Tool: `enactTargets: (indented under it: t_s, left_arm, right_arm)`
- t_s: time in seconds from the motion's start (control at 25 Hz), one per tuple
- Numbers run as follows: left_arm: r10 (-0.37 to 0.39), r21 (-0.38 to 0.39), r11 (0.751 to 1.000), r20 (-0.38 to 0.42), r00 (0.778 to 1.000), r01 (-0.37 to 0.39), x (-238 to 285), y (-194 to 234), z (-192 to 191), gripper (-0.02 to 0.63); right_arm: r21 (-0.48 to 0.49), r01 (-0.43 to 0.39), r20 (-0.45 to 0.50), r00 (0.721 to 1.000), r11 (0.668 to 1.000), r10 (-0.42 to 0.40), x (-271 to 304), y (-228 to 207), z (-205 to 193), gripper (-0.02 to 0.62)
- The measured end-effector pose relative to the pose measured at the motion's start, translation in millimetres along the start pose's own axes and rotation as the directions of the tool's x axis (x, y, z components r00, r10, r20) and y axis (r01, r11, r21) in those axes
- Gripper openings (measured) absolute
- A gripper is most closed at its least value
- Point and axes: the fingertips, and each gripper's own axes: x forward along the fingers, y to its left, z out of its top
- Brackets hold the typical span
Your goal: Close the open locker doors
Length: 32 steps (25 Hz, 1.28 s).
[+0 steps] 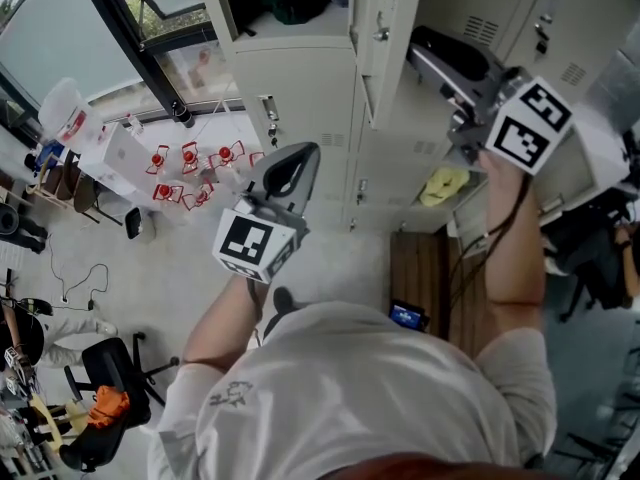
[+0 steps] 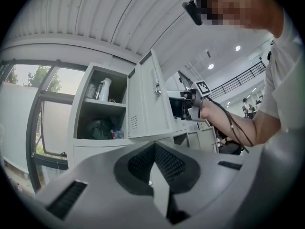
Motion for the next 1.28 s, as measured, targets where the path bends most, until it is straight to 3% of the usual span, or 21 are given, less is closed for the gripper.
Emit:
enactTargets:
  t_s: [0.68,1.04,1.28]
  left_arm:
    - [0.005,-0.001,1.0,0.049,0.999,-0.005,-24.9,59.2,6.3,-0.005]
    - [-0.005,0.019,1.0,0.065,0.998,0.003,-35.3,117.8,16.5,-0.005]
    - [-0.025,0.049,0.999,0.091,0.996,0.021,-43.6,153.5,28.6,-0.005]
  right_arm:
    - [-0.018,0.028,-0.008,1.0,0.999,-0.028,85.2,49.8,0.9,0.097]
    - [-0.013,0.098,-0.009,0.995,0.995,-0.098,148.1,61.7,-1.8,0.087]
    - [-0.062,0.19,-0.002,0.982,0.98,-0.19,187.7,57.3,-6.1,0.087]
